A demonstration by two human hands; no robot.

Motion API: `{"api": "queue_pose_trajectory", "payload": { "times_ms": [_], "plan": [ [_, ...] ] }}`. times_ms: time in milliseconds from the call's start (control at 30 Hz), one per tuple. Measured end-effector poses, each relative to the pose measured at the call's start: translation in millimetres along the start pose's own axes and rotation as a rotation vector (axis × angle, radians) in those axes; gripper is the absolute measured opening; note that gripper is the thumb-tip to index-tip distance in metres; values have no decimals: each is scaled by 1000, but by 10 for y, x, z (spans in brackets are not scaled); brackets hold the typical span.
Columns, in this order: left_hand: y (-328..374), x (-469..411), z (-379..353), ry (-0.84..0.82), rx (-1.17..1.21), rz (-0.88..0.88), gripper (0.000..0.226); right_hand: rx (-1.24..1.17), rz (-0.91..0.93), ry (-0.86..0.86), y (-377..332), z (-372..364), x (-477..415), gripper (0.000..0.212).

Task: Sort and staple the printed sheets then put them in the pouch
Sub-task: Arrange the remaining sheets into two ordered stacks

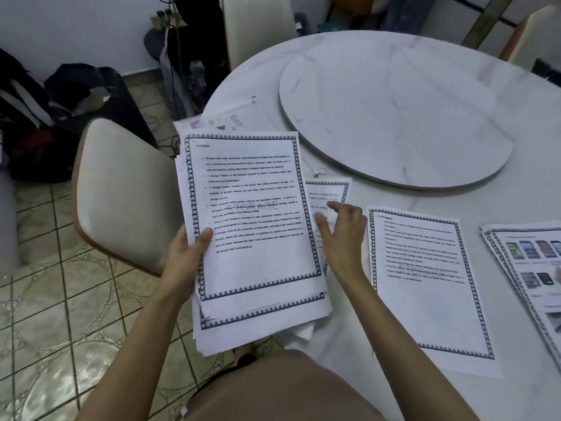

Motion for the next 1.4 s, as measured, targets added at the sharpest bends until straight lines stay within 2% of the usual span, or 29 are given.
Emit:
{"api": "queue_pose_trajectory", "payload": {
  "times_ms": [100,200,267,367,500,767,1033,1167,1400],
  "plan": [
    [-19,10,-37,-6,1,11,28,-65,-69,-145,-1,-76,-43,28],
    [-45,7,-42,0,4,34,34,-203,-126,-203,9,-111,-65,13],
    [-59,7,-31,3,-3,41,33,-244,-176,-221,46,-154,-78,18],
    [-98,-4,-2,24,-24,42,21,-246,-241,-261,133,-261,-87,19],
    [-141,-5,51,66,-47,50,23,-195,-207,-313,175,-373,-96,20],
    [-220,-56,-65,69,-56,84,32,-135,-132,-279,242,-277,-274,19],
    [-277,-175,-378,31,-77,114,52,-65,-137,-140,341,-58,-665,18],
    [-233,-202,-307,82,-109,86,36,-25,-149,-90,434,105,-875,19],
    [-27,-155,68,179,-128,15,36,-15,-273,49,606,386,-954,21]
  ]
}}
Point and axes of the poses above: each hand's wrist, its own x-axis away from the middle knuckle, its own z-axis out of the back of the hand, y = z × x, the point moved 3 cm from there along -x, towards the middle knuckle, and after that the axes turned 3 degrees about -y, right-handed, at the moved point
